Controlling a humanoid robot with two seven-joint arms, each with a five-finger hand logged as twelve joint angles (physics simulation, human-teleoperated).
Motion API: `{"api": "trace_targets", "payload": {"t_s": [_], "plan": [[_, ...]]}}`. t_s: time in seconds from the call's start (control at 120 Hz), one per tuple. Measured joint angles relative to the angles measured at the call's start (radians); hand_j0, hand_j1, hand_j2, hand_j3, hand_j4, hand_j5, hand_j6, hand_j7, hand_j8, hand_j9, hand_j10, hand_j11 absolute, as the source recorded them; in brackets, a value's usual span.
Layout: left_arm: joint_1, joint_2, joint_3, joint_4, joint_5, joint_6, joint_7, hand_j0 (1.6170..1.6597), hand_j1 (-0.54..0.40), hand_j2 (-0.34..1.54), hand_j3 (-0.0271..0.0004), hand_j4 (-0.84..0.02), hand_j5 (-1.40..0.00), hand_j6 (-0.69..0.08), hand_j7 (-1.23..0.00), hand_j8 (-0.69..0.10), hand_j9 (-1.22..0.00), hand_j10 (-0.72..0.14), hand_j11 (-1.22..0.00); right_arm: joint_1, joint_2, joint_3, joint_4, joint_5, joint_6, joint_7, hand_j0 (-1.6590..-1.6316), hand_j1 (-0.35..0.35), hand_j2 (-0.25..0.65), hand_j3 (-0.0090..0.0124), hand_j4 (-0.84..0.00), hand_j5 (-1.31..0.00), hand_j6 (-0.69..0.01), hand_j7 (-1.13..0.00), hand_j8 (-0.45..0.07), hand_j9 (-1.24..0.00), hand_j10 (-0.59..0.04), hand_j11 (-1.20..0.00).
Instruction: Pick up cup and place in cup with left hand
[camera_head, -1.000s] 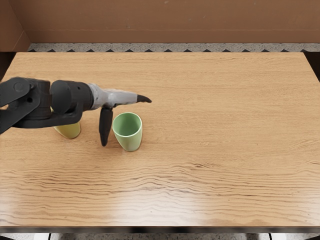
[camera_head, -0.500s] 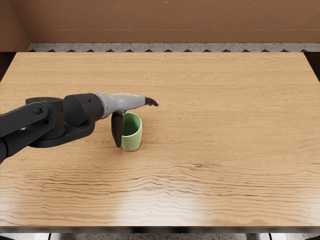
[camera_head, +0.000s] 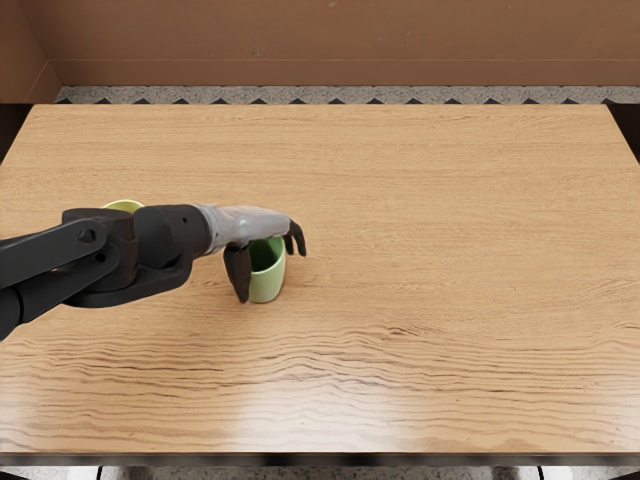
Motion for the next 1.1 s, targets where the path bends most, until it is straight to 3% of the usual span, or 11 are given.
{"api": "trace_targets", "payload": {"t_s": [0.042, 0.092, 0.167, 0.242, 0.467, 0.6, 0.608, 0.675, 0.792, 0.875, 1.1], "plan": [[0.000, 0.001, 0.001, 0.000, 0.001, -0.005, 0.000, 1.6554, -0.050, 0.20, -0.0001, -0.411, -0.50, -0.405, -0.51, -0.334, -0.53, -0.354, -0.53, 0.000, 0.000, 0.000, 0.000, 0.000, 0.000, 0.000, -1.6581, -0.349, 0.000, 0.0000, 0.000, 0.00, -0.001, 0.00, -0.001, 0.00, -0.001, 0.00], [-0.001, 0.002, 0.000, 0.001, 0.003, -0.013, 0.000, 1.6554, -0.065, 0.18, -0.0001, -0.417, -0.54, -0.441, -0.55, -0.297, -0.56, -0.327, -0.56, 0.000, 0.000, 0.000, 0.000, 0.000, 0.000, 0.000, -1.6581, -0.349, 0.000, 0.0000, 0.000, 0.00, -0.001, 0.00, -0.001, 0.00, -0.001, 0.00], [-0.001, 0.007, 0.001, 0.001, -0.002, -0.018, 0.000, 1.6550, -0.067, 0.13, -0.0001, -0.440, -0.57, -0.358, -0.57, -0.279, -0.58, -0.321, -0.60, 0.000, 0.000, 0.000, 0.000, 0.000, 0.000, 0.000, -1.6581, -0.349, 0.000, 0.0000, -0.001, 0.00, -0.001, 0.00, -0.001, 0.00, -0.001, 0.00], [-0.010, 0.011, 0.002, 0.003, -0.008, -0.025, 0.000, 1.6536, -0.014, 0.07, -0.0001, -0.454, -0.58, -0.377, -0.60, -0.290, -0.60, -0.349, -0.63, 0.000, 0.000, 0.000, 0.000, 0.000, 0.000, 0.000, -1.6581, -0.349, 0.000, 0.0000, -0.001, 0.00, -0.001, 0.00, -0.001, 0.00, -0.001, 0.00], [-0.053, 0.030, 0.004, 0.012, -0.004, -0.038, 0.000, 1.6521, -0.021, -0.03, 0.0000, -0.472, -0.61, -0.379, -0.62, -0.291, -0.64, -0.379, -0.65, 0.000, 0.000, 0.000, 0.000, 0.000, 0.000, 0.000, -1.6581, -0.349, 0.000, 0.0000, -0.001, 0.00, -0.001, 0.00, -0.001, 0.00, 0.000, 0.00], [-0.099, 0.054, 0.003, 0.014, -0.010, -0.049, 0.000, 1.6518, -0.032, -0.04, 0.0000, -0.472, -0.62, -0.360, -0.63, -0.278, -0.65, -0.375, -0.66, 0.000, 0.000, 0.000, 0.000, 0.000, 0.000, 0.000, -1.6581, -0.349, 0.000, 0.0000, -0.001, 0.00, -0.001, 0.00, -0.001, 0.00, 0.000, 0.00], [-0.108, 0.060, 0.003, 0.014, -0.013, -0.050, 0.000, 1.6513, -0.017, -0.05, 0.0000, -0.476, -0.62, -0.373, -0.62, -0.310, -0.65, -0.371, -0.66, 0.000, 0.000, 0.000, 0.000, 0.000, 0.000, 0.000, -1.6581, -0.349, 0.000, 0.0000, -0.001, 0.00, -0.001, 0.00, -0.001, 0.00, 0.000, 0.00], [-0.159, 0.100, 0.003, 0.014, -0.062, -0.075, 0.000, 1.6516, -0.033, -0.05, 0.0000, -0.473, -0.63, -0.357, -0.63, -0.276, -0.65, -0.373, -0.66, 0.000, 0.000, 0.000, 0.000, 0.000, 0.000, 0.000, -1.6581, -0.349, 0.000, 0.0000, -0.001, 0.00, -0.001, 0.00, -0.001, 0.00, 0.000, 0.00], [-0.189, 0.108, 0.003, 0.014, -0.121, -0.112, 0.000, 1.6513, -0.044, -0.05, 0.0000, -0.469, -0.64, -0.356, -0.63, -0.263, -0.65, -0.368, -0.66, 0.000, 0.000, 0.000, 0.000, 0.000, 0.000, 0.000, -1.6581, -0.349, 0.000, 0.0000, -0.001, 0.00, -0.001, 0.00, -0.001, 0.00, 0.000, 0.00], [-0.251, 0.173, 0.003, 0.016, -0.166, -0.126, 0.000, 1.6517, -0.072, -0.04, 0.0000, -0.469, -0.64, -0.384, -0.63, -0.285, -0.65, -0.384, -0.66, 0.000, 0.000, 0.000, 0.000, 0.000, 0.000, 0.000, -1.6581, -0.349, 0.000, 0.0000, -0.001, 0.00, -0.001, 0.00, -0.001, 0.00, 0.000, 0.00], [-0.300, 0.265, -0.018, 0.017, -0.238, -0.133, 0.000, 1.6508, -0.105, 0.02, 0.0000, -0.460, -0.68, -0.339, -0.65, -0.259, -0.68, -0.369, -0.68, 0.000, 0.000, 0.000, 0.000, 0.000, 0.000, 0.000, -1.6581, -0.349, 0.000, 0.0000, -0.001, 0.00, -0.001, 0.00, 0.000, 0.00, 0.000, 0.00]]}}
